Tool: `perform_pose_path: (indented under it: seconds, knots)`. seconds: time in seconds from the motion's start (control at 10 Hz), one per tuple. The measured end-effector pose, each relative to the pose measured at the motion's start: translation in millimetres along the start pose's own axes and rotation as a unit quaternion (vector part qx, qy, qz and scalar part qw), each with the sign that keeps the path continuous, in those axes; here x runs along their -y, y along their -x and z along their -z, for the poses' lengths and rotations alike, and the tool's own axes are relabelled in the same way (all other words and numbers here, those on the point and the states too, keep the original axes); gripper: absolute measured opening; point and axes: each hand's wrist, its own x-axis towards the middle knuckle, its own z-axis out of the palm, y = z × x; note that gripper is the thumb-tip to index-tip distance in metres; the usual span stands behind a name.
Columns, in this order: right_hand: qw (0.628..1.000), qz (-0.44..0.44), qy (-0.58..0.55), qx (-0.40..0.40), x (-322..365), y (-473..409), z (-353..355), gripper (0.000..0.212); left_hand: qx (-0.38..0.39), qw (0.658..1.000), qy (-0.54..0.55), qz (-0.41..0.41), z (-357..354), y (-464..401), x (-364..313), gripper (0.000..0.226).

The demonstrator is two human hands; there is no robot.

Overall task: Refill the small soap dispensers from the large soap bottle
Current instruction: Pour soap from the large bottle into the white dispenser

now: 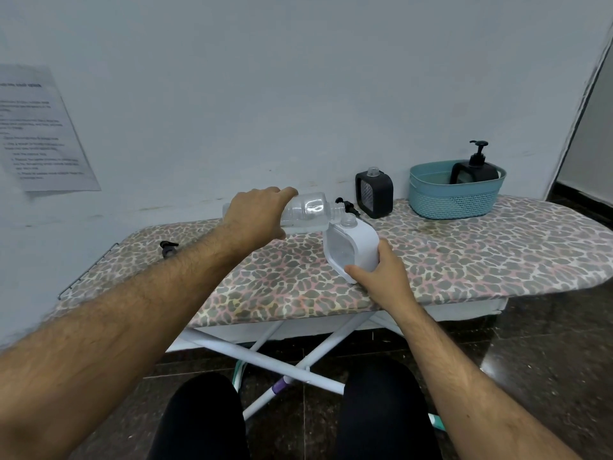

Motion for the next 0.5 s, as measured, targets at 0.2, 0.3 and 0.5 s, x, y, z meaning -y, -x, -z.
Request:
perform_pose_path:
  seconds: [0.2,0.3,0.5]
  knots:
    - [1.0,0.002,0.001,-0.001,0.1,-0.1,-0.1,0.058,-0.003,1.0,-0.004,-0.001,0.9,0.4,-1.2,0.078]
    - [1.0,0.001,0.002,-0.001,0.4,0.1,0.1,0.058,-0.004,1.0,-0.003,-0.001,1.0,0.5,-1.6,0.078]
    - [1.0,-0.001,-0.001,0.002,0.4,0.5,0.7,0.058,-0.007,1.0,-0.007,-0.003,1.4,0.5,-1.6,0.077]
